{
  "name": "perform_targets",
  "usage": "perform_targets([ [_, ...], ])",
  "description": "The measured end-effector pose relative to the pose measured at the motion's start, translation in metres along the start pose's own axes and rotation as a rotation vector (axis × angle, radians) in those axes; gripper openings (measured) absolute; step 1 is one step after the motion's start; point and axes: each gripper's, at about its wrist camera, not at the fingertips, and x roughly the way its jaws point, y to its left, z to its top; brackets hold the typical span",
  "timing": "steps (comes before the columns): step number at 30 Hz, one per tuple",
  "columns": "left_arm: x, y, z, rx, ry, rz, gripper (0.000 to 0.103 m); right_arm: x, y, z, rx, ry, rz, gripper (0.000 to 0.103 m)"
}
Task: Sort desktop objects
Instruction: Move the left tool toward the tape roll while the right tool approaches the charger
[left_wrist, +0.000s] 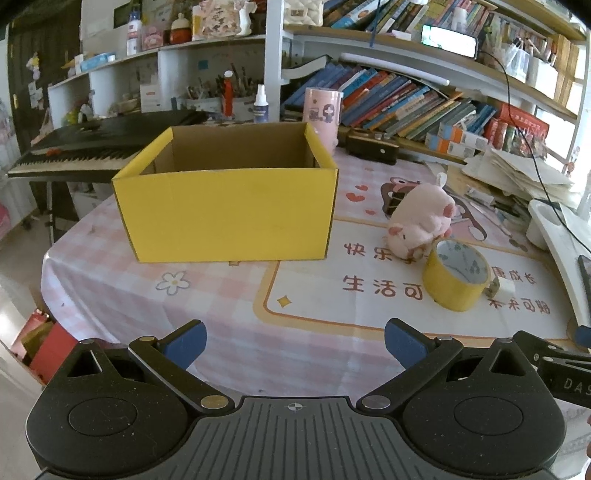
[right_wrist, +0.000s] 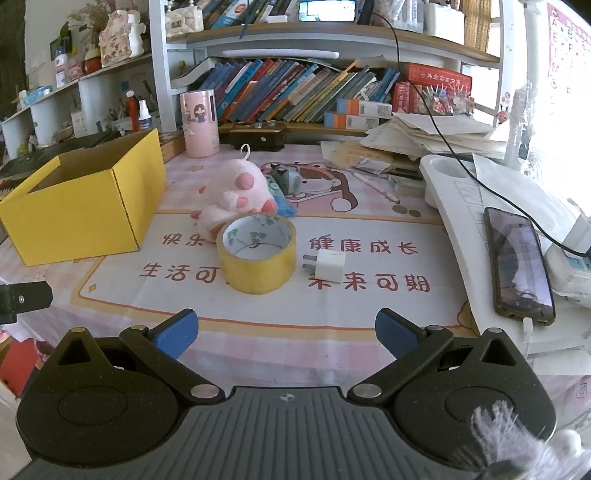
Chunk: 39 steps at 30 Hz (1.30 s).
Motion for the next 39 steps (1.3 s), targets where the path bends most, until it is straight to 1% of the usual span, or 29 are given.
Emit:
perform_targets([
  [9,0.004,0.0,0.0,-0.004,0.013,0.002,0.103,-0.001,-0.001,0.0,-0.006,0.009,-0.018,0.103],
  [13,0.007,-0.006,0.0,0.006,0.025,0.002,0.103,0.001,-0.005,0.0,-0.015,0.013,-0.02,0.103],
  [17,0.009,-0.012,0.002,0.01,0.018,-0.003,0.103,0.004,-0.007,0.002,-0.018,0.015,-0.018,0.102],
  [23,0.018,-0.027,0.007,0.017,0.032,0.0,0.103,0.017,-0.021,0.01,-0.039,0.039,0.001,0.101],
  [28,0.032,-0.036,0.013,-0.025,0.067,-0.005,0.103,0.034,-0.03,0.014,-0.081,0.084,-0.005,0.099],
  [32,0.041,-0.05,0.017,-0.017,0.071,-0.006,0.103,0.045,-0.041,0.02,-0.087,0.092,0.015,0.098],
  [34,0.045,-0.057,0.02,-0.012,0.074,-0.015,0.103,0.05,-0.045,0.023,-0.097,0.09,0.039,0.093],
  [38,0.051,-0.07,0.024,-0.015,0.07,-0.044,0.103,0.062,-0.049,0.03,-0.144,0.09,0.071,0.087],
  [39,0.051,-0.074,0.025,-0.015,0.061,-0.043,0.103,0.065,-0.049,0.032,-0.156,0.092,0.077,0.083],
])
